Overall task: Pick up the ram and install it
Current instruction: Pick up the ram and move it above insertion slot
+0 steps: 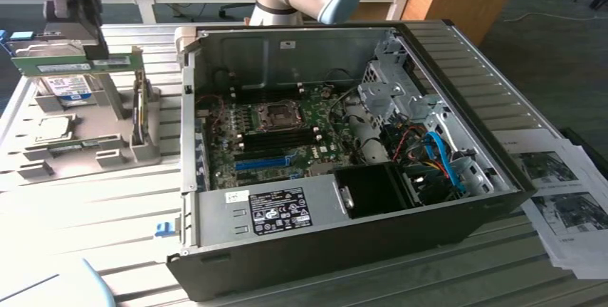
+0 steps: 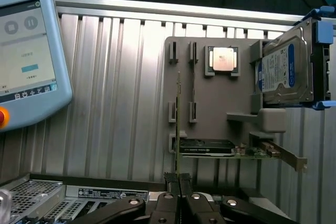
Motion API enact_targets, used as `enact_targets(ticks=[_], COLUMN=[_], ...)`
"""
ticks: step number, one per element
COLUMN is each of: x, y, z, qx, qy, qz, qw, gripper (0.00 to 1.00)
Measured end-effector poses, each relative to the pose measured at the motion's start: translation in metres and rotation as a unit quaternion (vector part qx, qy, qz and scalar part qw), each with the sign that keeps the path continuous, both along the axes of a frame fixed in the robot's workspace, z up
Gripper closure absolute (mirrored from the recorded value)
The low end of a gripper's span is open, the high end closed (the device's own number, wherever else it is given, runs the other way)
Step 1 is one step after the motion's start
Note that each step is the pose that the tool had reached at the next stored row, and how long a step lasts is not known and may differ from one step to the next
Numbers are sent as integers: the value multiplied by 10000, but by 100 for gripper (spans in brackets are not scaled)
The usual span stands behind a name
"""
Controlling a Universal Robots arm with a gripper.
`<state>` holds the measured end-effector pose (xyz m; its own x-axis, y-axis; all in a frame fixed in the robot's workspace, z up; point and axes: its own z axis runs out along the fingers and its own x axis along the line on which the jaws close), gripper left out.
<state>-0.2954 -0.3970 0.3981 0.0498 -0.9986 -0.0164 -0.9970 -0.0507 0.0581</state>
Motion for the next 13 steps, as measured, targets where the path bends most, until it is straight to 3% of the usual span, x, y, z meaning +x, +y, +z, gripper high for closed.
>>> enact_targets(ticks=[13], x=[412], y=[0], z=[-2], qx=[0], qy=[-1], qz=[4], qw=[10000], gripper=[89])
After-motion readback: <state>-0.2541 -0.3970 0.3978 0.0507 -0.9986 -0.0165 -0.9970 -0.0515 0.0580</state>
